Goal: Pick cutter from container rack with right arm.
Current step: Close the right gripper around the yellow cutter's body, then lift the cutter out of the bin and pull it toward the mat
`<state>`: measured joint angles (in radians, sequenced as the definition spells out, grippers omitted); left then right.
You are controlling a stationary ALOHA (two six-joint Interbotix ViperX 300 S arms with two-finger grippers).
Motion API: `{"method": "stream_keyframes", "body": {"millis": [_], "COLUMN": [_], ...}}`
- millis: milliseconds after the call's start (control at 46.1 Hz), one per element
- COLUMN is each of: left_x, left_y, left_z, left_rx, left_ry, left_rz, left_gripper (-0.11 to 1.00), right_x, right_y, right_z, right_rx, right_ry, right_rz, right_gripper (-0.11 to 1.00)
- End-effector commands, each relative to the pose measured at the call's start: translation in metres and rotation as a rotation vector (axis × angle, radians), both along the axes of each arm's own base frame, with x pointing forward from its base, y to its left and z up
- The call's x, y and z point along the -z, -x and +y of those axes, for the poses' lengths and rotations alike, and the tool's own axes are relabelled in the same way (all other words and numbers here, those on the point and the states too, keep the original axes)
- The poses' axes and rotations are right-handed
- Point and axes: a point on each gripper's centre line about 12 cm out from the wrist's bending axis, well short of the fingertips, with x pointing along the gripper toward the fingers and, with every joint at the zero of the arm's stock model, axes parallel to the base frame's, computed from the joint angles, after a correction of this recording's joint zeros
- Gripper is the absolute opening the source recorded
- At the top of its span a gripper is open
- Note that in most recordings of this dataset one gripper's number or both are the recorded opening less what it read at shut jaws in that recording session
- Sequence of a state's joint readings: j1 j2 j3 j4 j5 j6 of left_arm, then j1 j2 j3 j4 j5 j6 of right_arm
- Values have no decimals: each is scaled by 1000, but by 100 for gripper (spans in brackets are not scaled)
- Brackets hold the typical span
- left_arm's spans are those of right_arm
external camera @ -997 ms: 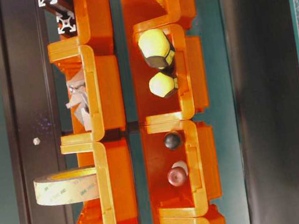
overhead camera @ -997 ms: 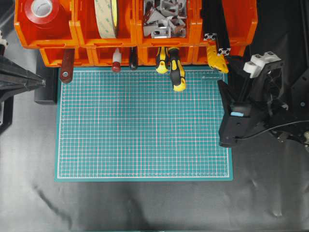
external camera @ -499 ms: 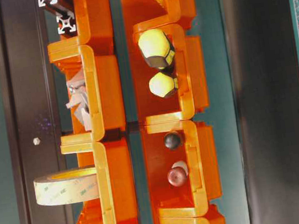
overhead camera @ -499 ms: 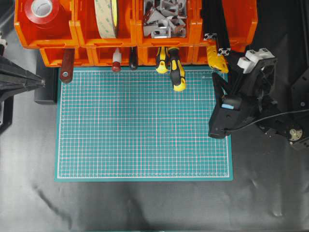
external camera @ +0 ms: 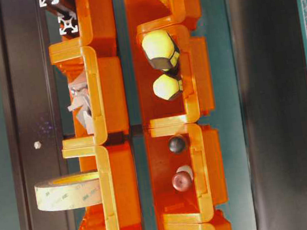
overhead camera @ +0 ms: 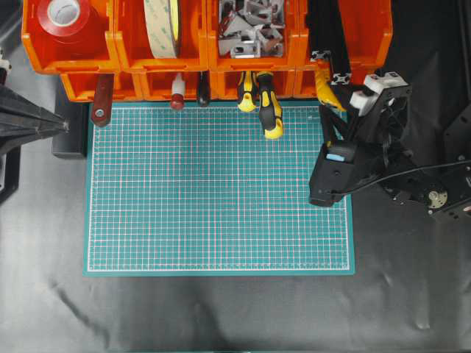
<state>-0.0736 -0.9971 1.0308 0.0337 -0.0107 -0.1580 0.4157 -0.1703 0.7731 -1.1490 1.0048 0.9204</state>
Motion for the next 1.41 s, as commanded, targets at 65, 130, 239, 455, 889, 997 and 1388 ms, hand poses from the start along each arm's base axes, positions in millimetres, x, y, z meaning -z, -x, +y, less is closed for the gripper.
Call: {"method": "stream_keyframes", "body": {"millis": [65,130,239,455,889,997,1388], "left_x": [-3,-2,-1,2,2,2,10], "left_y": [-1,-1,-1,-1,3,5,7], "left_z": [0,0,0,0,0,0,2], "left_rx": [2,2,2,2,0,2,-8], "left_ry": [2,2,2,1,5,5,2], "left_rz": [-8,-4,-3,3,-6,-10,57], "left_gripper": [0,0,0,0,0,0,0], "right_x": [-7,-7,-10,-25,-68,-78,-129], "right_y": [-5,-6,-8,-12,-13,-11,-16], "right_z": [3,4,6,16,54,66,130], "right_rx": [-4,-4,-5,-5,-1,-12,-222], "right_ry": [-25,-26,-30,-20,15,12,34], "right_rz": [-31,-33,-41,-71,-150,-170,-143], "right_gripper": [30,30,30,30,27,27,27]}}
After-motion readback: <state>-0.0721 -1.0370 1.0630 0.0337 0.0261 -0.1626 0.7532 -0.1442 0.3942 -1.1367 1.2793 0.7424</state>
